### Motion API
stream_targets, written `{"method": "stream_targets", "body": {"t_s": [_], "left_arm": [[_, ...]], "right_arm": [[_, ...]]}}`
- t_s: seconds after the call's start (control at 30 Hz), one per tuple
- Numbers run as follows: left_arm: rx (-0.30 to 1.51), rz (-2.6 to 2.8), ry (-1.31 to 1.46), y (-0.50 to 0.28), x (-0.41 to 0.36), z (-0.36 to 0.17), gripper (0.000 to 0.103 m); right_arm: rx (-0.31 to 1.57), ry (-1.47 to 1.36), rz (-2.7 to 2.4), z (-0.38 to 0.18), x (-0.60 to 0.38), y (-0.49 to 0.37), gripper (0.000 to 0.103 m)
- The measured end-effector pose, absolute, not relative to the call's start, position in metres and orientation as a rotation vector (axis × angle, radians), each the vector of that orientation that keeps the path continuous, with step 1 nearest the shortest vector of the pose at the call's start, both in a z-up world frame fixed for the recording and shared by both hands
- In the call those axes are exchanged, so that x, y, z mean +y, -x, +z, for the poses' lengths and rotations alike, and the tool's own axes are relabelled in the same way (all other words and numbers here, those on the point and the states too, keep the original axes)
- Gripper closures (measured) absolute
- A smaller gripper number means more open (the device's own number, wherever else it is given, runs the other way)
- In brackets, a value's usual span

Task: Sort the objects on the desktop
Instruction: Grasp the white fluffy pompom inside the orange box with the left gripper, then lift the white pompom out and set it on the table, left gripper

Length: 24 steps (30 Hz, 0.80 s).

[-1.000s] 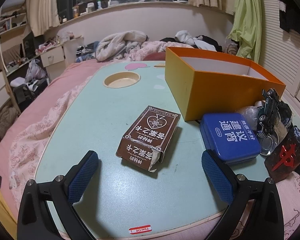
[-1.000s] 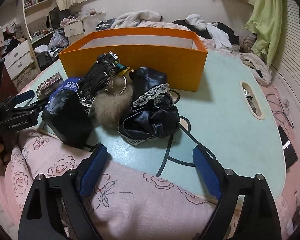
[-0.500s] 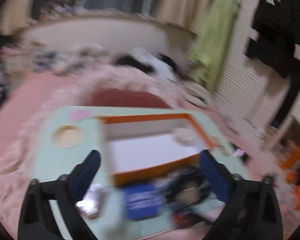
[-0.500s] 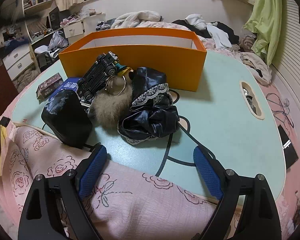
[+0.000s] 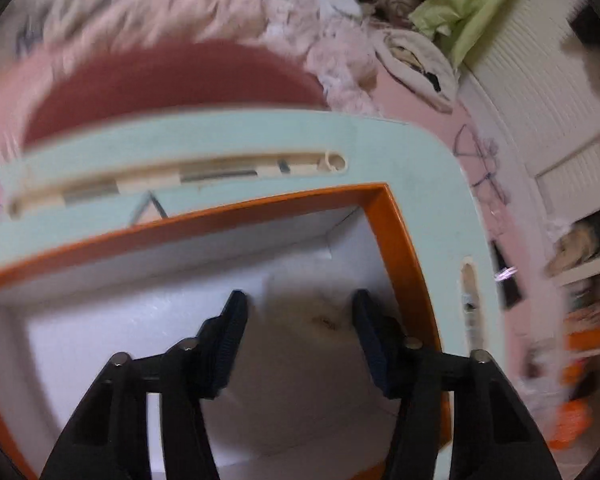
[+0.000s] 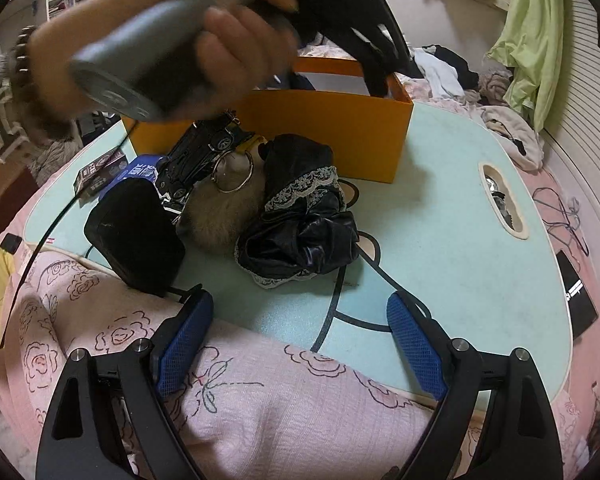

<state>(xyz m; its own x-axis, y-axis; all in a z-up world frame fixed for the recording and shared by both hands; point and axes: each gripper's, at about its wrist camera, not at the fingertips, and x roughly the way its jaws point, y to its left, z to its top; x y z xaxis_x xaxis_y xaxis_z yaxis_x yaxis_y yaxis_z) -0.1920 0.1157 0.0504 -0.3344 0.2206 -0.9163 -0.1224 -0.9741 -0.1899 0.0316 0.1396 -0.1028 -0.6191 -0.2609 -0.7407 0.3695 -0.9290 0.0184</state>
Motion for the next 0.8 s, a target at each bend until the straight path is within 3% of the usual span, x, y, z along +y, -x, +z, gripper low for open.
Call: {"method": "stream_targets", "body": {"t_s": [0.03, 0.07, 0.13, 0.33, 0.47, 0.63, 0.7, 0.73, 0.77, 0.8], "left_arm": [[-0.110, 2.404, 1.672, 0.190, 0.118, 0.051, 0.079], [-0.045, 2.411, 1.675, 0.187, 0.122, 0.051, 0.080], [0.021, 2.445, 1.625, 0.179, 0.123, 0.057, 0.081], [-0.154, 2.541, 1.242, 0.123, 0.069, 0.124, 0.081], [-0.215, 2.565, 1.009, 0.041, 0.020, 0.166, 0.080], [-0.260, 2.574, 1.036, -0.008, -0.019, 0.140, 0.080], [-0.237, 2.610, 1.015, -0.015, -0.021, 0.119, 0.079], [-0.246, 2.611, 1.009, -0.015, -0.022, 0.110, 0.073], [-0.276, 2.597, 1.009, -0.012, -0.023, 0.103, 0.059], [-0.316, 2.586, 1.000, -0.013, -0.025, 0.101, 0.051]], "right_arm": [[0.190, -1.134, -2.540, -0.103, 0.139, -0.032, 0.014], [0.188, -1.133, -2.541, -0.103, 0.137, -0.031, 0.014], [0.190, -1.130, -2.542, -0.103, 0.140, -0.032, 0.013], [0.187, -1.129, -2.543, -0.103, 0.147, -0.036, 0.013], [0.185, -1.125, -2.546, -0.094, 0.160, -0.047, 0.013], [0.182, -1.129, -2.548, -0.094, 0.162, -0.049, 0.012], [0.184, -1.129, -2.547, -0.094, 0.164, -0.049, 0.011], [0.183, -1.129, -2.547, -0.095, 0.165, -0.049, 0.011], [0.183, -1.130, -2.548, -0.095, 0.165, -0.049, 0.011], [0.183, -1.129, -2.547, -0.095, 0.166, -0.049, 0.011]]}}
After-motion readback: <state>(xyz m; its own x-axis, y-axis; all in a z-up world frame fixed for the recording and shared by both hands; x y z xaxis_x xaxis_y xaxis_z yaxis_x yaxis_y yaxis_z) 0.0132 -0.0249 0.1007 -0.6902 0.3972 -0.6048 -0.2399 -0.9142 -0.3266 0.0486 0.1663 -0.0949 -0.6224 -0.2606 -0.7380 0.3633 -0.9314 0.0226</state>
